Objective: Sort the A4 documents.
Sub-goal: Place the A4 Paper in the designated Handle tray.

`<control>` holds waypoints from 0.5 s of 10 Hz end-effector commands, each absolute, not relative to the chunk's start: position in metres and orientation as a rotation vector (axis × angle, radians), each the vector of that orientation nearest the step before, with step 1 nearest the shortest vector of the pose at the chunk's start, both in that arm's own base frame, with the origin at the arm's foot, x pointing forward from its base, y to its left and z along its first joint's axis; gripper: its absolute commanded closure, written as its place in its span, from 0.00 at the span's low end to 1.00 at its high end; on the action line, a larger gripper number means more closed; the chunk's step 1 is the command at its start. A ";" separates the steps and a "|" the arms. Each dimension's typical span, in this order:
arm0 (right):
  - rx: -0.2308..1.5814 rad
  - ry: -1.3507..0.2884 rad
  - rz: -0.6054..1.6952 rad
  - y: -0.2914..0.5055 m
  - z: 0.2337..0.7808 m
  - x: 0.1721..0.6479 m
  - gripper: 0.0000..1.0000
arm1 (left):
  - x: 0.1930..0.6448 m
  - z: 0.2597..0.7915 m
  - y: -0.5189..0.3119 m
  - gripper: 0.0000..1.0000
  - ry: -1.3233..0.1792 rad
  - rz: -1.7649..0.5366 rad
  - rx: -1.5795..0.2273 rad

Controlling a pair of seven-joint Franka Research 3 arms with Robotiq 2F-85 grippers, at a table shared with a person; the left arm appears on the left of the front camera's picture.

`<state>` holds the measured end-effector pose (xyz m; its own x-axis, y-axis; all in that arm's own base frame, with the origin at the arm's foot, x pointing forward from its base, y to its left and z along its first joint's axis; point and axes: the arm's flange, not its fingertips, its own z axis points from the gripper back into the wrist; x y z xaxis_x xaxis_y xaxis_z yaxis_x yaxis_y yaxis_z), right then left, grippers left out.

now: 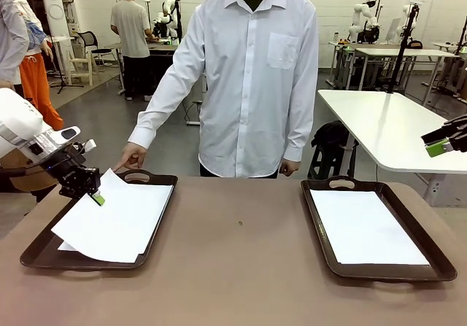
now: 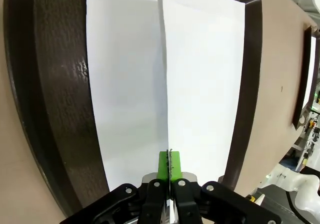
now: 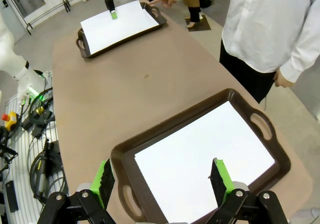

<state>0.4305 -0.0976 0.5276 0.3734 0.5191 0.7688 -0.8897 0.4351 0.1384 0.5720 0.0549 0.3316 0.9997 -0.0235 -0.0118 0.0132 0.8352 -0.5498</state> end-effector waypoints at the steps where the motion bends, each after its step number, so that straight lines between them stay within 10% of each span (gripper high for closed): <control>1: 0.611 -0.711 0.980 -0.095 0.527 0.430 0.00 | 0.574 0.333 0.055 0.99 0.043 0.002 -0.558; 5: 0.611 -0.711 0.980 -0.095 0.527 0.430 0.00 | 0.579 0.319 0.055 0.99 0.027 0.028 -0.583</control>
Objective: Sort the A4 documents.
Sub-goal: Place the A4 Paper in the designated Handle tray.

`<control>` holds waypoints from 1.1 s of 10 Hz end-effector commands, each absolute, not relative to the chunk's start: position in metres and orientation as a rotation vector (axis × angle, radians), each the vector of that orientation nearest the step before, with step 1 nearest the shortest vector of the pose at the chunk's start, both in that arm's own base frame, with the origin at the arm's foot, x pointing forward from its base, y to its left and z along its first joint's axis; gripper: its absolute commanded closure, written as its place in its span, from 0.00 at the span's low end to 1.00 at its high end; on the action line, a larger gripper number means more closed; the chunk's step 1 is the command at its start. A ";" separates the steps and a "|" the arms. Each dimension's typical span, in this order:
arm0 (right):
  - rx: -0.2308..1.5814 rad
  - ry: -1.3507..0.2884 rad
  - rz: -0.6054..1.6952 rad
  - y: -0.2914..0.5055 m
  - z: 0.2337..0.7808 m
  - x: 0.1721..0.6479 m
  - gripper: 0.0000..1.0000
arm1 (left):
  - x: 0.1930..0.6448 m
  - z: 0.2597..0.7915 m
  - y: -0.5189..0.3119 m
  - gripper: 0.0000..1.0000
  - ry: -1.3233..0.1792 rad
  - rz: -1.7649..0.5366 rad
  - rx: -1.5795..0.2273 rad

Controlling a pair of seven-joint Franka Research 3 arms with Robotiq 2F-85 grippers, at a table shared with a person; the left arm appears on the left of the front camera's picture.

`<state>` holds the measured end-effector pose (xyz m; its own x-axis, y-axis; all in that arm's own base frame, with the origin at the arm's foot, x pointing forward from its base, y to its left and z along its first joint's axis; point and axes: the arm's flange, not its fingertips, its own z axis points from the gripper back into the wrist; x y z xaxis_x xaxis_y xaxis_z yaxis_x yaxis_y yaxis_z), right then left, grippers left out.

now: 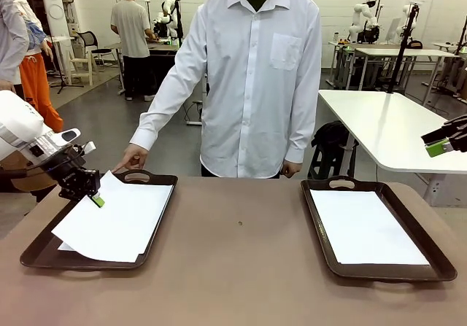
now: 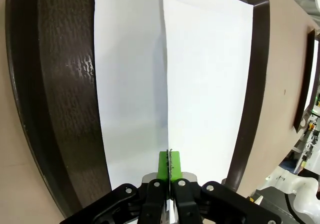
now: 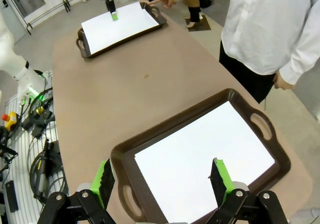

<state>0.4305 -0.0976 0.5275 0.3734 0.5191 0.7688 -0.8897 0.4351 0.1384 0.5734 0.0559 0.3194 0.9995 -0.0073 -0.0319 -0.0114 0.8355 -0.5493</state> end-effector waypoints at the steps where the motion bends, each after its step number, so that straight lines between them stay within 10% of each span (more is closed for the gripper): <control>1: 0.611 -0.711 0.980 -0.095 0.527 0.430 0.00 | 0.580 0.317 0.054 0.99 0.027 0.032 -0.583; 6: 0.611 -0.711 0.980 -0.095 0.527 0.430 0.00 | 0.590 0.309 0.049 0.94 0.004 0.049 -0.590; 11: 0.611 -0.711 0.980 -0.095 0.527 0.430 0.00 | 0.587 0.315 0.050 0.42 0.000 0.042 -0.541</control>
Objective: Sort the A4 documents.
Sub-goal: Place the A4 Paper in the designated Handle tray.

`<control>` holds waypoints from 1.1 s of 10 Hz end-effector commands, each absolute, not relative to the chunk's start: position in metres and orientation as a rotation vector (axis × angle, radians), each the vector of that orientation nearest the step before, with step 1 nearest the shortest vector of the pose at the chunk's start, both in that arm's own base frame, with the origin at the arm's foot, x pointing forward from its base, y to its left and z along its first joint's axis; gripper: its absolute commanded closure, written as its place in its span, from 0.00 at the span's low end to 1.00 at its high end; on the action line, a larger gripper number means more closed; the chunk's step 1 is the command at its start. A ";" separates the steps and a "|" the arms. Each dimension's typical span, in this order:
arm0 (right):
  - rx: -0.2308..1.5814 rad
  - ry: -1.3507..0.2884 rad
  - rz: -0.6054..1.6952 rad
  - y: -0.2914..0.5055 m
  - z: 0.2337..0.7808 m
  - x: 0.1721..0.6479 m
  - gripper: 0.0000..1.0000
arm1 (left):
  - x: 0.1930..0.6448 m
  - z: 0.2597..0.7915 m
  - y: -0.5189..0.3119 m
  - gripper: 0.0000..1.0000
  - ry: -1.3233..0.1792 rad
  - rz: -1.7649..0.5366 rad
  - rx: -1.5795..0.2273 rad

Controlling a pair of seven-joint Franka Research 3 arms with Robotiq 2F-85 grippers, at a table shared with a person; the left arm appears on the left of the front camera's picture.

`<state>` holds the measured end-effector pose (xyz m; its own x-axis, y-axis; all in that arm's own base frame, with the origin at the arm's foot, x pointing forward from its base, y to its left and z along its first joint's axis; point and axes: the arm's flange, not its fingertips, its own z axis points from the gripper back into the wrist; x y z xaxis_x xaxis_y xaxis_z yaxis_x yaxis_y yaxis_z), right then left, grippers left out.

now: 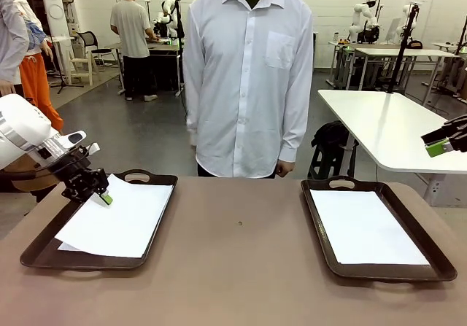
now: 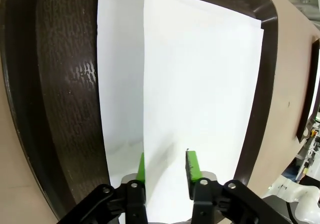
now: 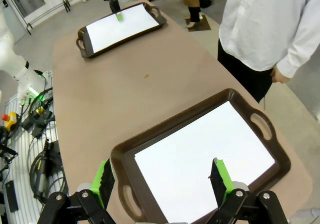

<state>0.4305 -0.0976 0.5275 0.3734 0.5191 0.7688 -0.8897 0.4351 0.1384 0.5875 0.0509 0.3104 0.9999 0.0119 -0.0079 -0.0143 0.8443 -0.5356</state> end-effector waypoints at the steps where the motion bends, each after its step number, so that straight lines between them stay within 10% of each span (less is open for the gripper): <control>1: 0.611 -0.711 0.980 -0.095 0.527 0.430 0.00 | 0.586 0.316 0.050 0.37 0.000 0.044 -0.543; 5: 0.611 -0.711 0.980 -0.095 0.527 0.430 0.00 | 0.577 0.331 0.057 0.00 -0.018 0.054 -0.519; 11: 0.611 -0.711 0.980 -0.095 0.527 0.430 0.00 | 0.573 0.345 0.055 0.00 -0.086 0.056 -0.562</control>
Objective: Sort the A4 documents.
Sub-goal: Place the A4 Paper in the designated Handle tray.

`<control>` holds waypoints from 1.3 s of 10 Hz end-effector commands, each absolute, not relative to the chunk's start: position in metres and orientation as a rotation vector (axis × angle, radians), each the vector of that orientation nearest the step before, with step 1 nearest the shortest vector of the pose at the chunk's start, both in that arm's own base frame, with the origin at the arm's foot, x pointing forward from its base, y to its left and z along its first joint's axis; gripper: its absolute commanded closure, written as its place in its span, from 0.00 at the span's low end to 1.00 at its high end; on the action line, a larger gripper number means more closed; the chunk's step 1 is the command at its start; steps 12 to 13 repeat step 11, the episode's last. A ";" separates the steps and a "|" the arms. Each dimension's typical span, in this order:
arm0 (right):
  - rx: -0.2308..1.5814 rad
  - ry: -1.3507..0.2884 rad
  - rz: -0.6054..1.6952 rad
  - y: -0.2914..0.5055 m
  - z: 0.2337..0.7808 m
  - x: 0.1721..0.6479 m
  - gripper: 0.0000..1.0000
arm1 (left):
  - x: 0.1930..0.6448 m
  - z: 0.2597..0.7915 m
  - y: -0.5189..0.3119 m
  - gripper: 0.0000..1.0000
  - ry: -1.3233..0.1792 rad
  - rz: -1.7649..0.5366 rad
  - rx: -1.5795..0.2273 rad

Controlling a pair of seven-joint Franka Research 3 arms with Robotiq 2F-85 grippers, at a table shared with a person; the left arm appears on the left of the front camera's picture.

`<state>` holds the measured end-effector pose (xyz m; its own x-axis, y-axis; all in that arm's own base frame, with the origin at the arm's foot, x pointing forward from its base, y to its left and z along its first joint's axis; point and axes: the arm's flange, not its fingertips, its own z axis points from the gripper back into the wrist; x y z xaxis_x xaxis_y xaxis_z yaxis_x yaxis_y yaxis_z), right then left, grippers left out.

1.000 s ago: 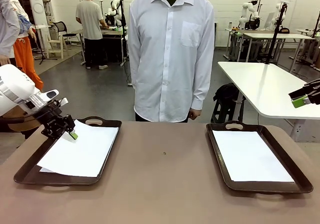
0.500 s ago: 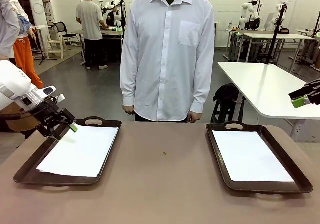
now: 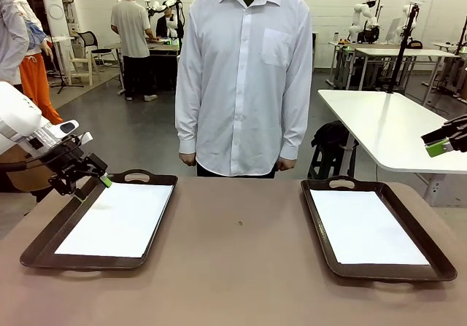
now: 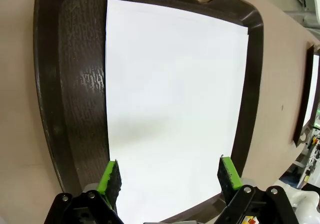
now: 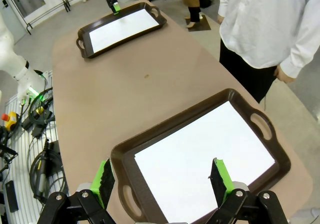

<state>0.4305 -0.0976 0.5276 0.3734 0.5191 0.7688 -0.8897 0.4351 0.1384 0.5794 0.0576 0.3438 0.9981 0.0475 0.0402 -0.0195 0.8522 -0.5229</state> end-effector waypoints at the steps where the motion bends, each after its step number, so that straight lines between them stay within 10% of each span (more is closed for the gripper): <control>1: 0.611 -0.711 0.980 -0.095 0.527 0.430 0.00 | 0.573 0.344 0.051 0.00 -0.089 0.073 -0.656; 13: 0.611 -0.711 0.980 -0.095 0.527 0.430 0.00 | 0.579 0.344 0.058 0.00 -0.052 0.035 -0.550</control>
